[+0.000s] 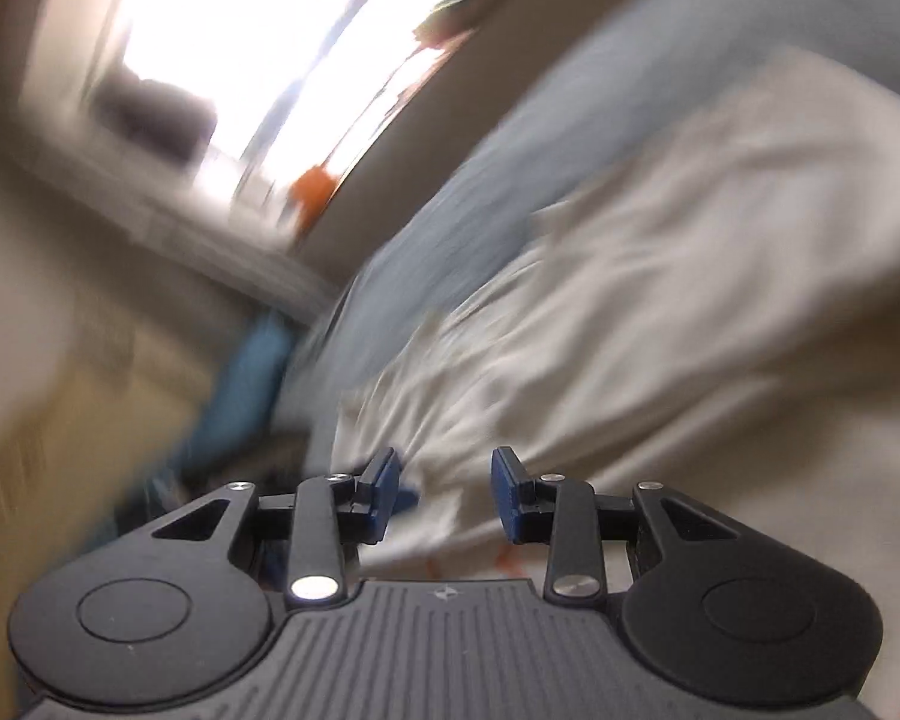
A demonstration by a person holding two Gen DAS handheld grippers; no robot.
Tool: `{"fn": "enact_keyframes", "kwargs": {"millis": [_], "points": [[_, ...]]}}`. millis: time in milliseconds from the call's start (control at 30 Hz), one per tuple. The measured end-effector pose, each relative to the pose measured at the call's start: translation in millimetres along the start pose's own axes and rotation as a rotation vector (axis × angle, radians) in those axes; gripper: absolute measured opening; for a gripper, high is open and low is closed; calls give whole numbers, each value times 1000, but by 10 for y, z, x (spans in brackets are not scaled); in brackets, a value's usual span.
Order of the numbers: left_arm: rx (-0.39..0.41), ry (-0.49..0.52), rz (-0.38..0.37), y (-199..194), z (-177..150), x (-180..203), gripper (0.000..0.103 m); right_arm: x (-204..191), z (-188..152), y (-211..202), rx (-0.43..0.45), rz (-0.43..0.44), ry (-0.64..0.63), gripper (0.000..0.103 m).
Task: Fold clothes
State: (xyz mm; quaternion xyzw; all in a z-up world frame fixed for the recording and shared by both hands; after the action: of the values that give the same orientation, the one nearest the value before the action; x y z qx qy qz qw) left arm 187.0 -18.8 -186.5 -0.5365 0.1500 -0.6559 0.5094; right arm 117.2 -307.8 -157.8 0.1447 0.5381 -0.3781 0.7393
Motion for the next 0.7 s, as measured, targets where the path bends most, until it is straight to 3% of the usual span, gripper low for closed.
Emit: {"fn": "enact_keyframes", "kwargs": {"millis": [167, 233, 300, 367, 533, 700], "points": [[-14, 62, 51, 159, -20, 120, 36, 506, 71, -353, 134, -14, 194, 37], [-5, 95, 73, 183, -30, 166, 17, 628, -7, -423, 149, -5, 231, 37], [26, 114, 85, 115, 9, 225, 6, 736, -99, -470, 160, 5, 257, 35], [60, 132, 95, 30, 57, 285, 5, 800, -160, -503, 184, 25, 246, 29], [217, 182, 138, -437, 371, 414, 5, 814, -177, -487, 204, 37, 216, 29], [342, 163, 226, -809, 717, 263, 4, 815, -174, -456, 200, 38, 196, 29]]}}
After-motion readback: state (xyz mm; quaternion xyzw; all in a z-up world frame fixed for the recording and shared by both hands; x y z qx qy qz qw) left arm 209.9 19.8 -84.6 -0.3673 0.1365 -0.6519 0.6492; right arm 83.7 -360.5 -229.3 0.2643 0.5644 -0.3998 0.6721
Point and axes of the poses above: each gripper's, at about its wrist camera, not at the fingertips, and y roughly the way its jaws point, x to its right, z to its top, the point moved 6 cm from there along y, roughly the way its jaws point, and after that the axes turned 14 degrees about z, right-handed, at the moved point
